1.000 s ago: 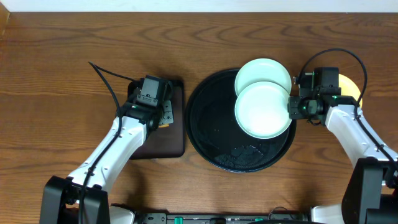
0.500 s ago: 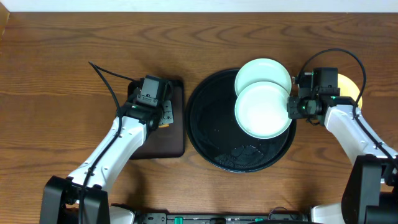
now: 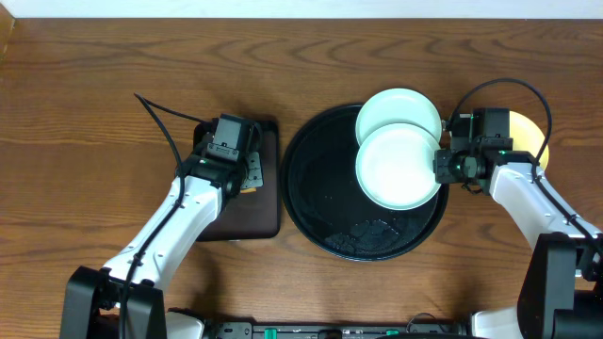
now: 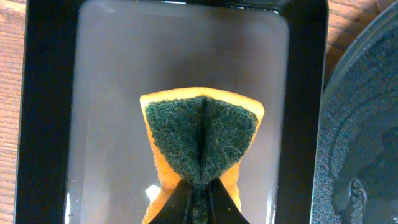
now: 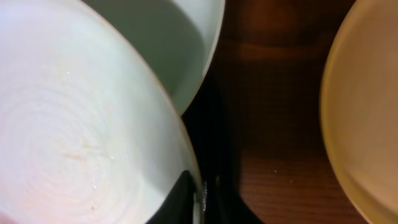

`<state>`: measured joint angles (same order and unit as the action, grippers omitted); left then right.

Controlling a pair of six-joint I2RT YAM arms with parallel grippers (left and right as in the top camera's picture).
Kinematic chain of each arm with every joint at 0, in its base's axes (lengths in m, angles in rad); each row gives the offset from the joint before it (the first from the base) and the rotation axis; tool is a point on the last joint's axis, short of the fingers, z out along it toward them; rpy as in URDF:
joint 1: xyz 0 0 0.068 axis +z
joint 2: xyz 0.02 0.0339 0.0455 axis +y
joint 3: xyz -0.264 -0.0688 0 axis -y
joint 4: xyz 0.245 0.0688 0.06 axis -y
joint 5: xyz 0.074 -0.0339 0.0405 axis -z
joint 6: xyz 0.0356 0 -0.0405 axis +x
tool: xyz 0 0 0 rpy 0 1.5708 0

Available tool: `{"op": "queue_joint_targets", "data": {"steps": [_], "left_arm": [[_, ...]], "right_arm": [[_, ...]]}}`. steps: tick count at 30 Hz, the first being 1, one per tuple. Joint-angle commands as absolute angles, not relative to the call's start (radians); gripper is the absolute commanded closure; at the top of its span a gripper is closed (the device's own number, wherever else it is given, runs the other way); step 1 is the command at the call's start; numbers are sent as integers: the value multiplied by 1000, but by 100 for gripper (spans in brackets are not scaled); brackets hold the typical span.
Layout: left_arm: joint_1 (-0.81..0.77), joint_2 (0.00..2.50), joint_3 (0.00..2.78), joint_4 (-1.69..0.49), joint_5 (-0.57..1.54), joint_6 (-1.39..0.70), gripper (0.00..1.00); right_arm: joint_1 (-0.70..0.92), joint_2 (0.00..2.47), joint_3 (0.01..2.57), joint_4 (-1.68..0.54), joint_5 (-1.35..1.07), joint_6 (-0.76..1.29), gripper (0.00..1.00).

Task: Clean dirty plates on tray and stack at the side
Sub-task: 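Lower the green plate onto the yellow plate with right gripper, then release the plate and move right gripper to the remaining green plate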

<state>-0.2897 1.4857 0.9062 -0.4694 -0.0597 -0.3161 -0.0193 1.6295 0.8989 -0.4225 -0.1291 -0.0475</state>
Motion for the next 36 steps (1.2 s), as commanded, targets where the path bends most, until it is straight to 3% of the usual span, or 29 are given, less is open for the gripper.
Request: {"op": "queue_joint_targets", "data": {"steps": [1,9,17,23,28,36], "left_arm": [[-286,1495,893,-469,-83,-307,92],[-286,1495,893,-469,-83,-307,91],[-286,1495,893,-469,-83,-307,92],[-286,1496,893,-469,-83,-307,92],[-286,1496,892,-470,-83,-307,92],[-286,1496,891,-469,-83,-307,92]], "right_arm": [[1,1634,895,-417,-138,-50,99],[1,1472,995,-496,-251,7,99],[-101,1336,1013,-480,-166,84,99],[-336,1421,1013,-395,-168,205,99],[-533,1559,1013,-261,-308,262,99],[-588,1791,1013,-249,-319,219,99]]}}
